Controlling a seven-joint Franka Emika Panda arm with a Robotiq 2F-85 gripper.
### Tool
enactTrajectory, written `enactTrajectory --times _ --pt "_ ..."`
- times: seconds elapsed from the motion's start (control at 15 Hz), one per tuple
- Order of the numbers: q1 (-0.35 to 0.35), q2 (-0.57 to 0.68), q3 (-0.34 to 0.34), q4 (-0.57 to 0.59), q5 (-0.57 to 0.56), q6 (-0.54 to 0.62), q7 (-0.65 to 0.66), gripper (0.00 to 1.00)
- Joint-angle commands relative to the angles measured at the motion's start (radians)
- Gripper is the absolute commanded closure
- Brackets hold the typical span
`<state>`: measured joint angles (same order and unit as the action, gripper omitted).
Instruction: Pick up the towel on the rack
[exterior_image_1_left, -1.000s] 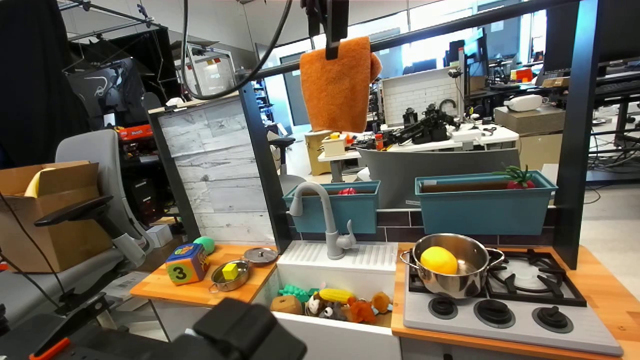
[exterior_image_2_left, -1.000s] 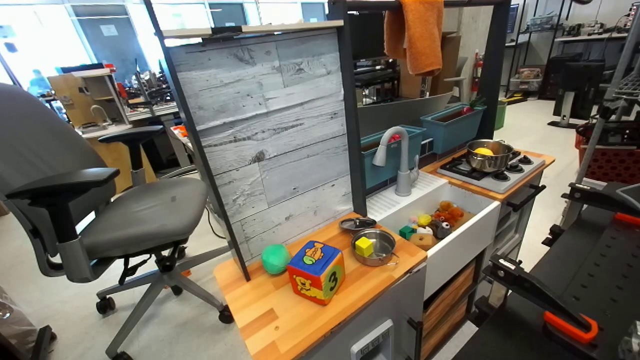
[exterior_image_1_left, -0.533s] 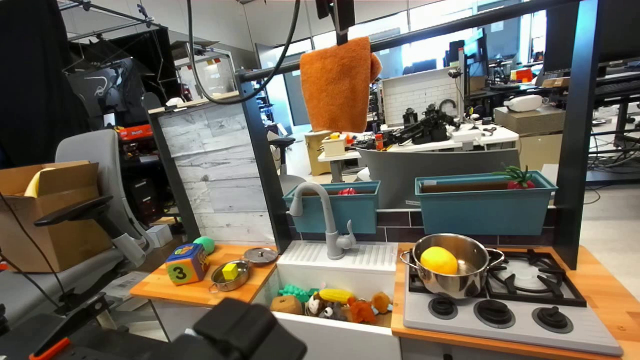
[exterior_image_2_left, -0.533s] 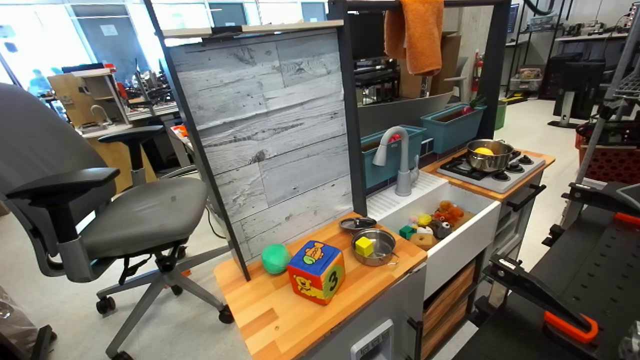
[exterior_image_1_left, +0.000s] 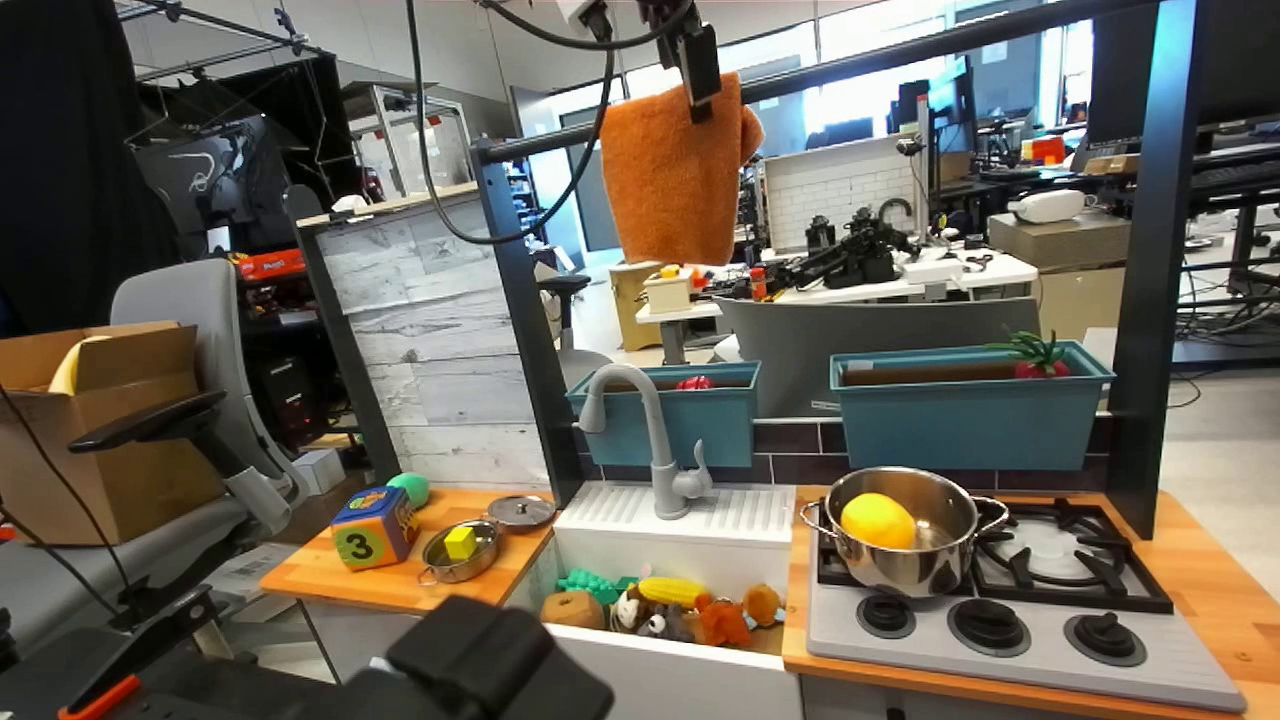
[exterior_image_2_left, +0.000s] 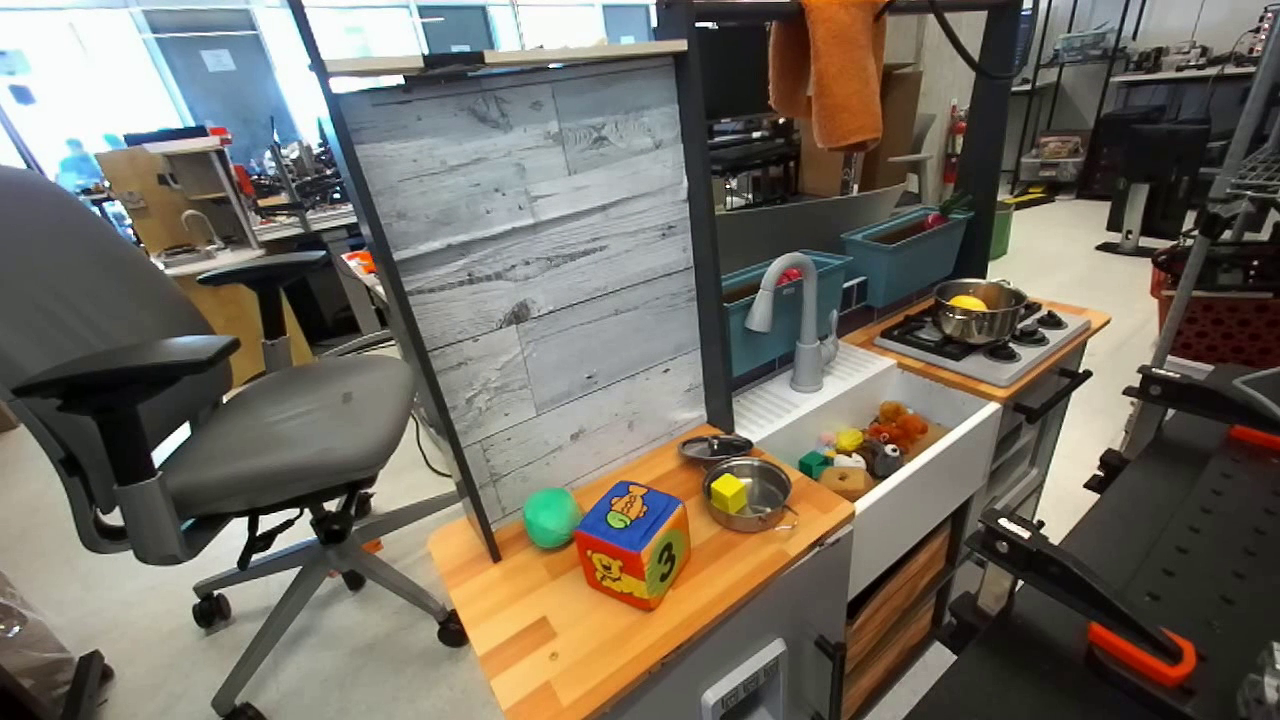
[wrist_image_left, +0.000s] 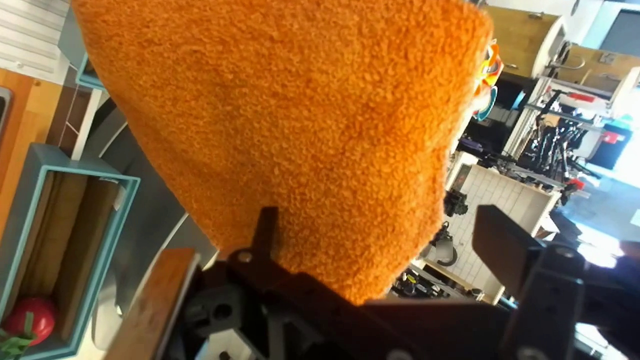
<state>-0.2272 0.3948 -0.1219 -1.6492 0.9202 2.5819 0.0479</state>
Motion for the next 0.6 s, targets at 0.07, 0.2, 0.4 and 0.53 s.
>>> enactTrajectory --times 0.07,0.2,0.4,0.53 --pt "-0.002 0.076 0.001 0.097 -0.037 0.012 0.085 0.42" --pt "-0.012 0.065 0.01 0.089 -0.029 0.002 0.069 0.58" --pt "-0.028 0.003 0.029 0.014 0.007 0.011 -0.014 0.79" --pt "-0.036 -0.036 0.037 -0.041 0.024 0.011 -0.061 0.84"
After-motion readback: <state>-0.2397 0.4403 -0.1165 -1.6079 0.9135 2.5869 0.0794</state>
